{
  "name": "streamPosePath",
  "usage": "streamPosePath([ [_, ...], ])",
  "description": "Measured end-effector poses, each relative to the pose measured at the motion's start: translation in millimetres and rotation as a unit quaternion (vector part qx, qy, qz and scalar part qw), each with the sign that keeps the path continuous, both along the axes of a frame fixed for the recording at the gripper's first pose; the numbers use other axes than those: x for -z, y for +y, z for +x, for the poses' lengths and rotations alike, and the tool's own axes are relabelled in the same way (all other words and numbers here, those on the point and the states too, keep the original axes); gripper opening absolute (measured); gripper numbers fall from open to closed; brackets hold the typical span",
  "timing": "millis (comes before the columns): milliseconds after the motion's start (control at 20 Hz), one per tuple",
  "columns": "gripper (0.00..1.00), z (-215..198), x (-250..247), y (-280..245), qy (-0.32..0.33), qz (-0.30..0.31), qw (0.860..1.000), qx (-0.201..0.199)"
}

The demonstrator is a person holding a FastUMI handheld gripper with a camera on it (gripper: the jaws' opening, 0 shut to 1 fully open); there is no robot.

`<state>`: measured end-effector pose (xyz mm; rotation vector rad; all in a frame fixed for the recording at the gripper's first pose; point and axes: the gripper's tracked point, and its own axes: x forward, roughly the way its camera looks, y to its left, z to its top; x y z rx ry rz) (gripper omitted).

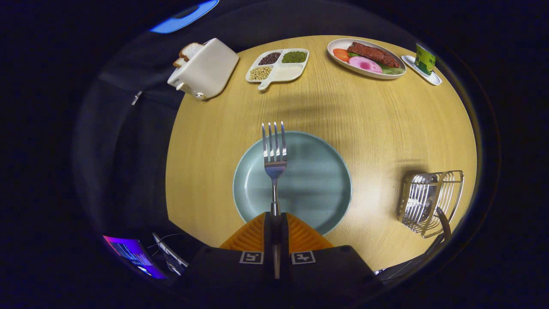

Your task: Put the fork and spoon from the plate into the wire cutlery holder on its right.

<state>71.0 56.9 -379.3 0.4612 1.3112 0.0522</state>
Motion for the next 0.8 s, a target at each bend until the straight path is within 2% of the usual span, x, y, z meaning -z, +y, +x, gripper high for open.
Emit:
streamPosePath([
  [150,0.09,-17.0,-37.5,-42.3,-0.004,-0.009,1.0,-0.017],
  [400,0.09,-49.7,-74.6,-115.5,0.011,-0.02,1.0,0.004],
  [650,0.09,-83.9,-73.4,-168.5,0.087,-0.042,0.995,-0.015],
  [800,0.09,-94.6,-60.4,-185.8,0.138,-0.06,0.988,-0.047],
])
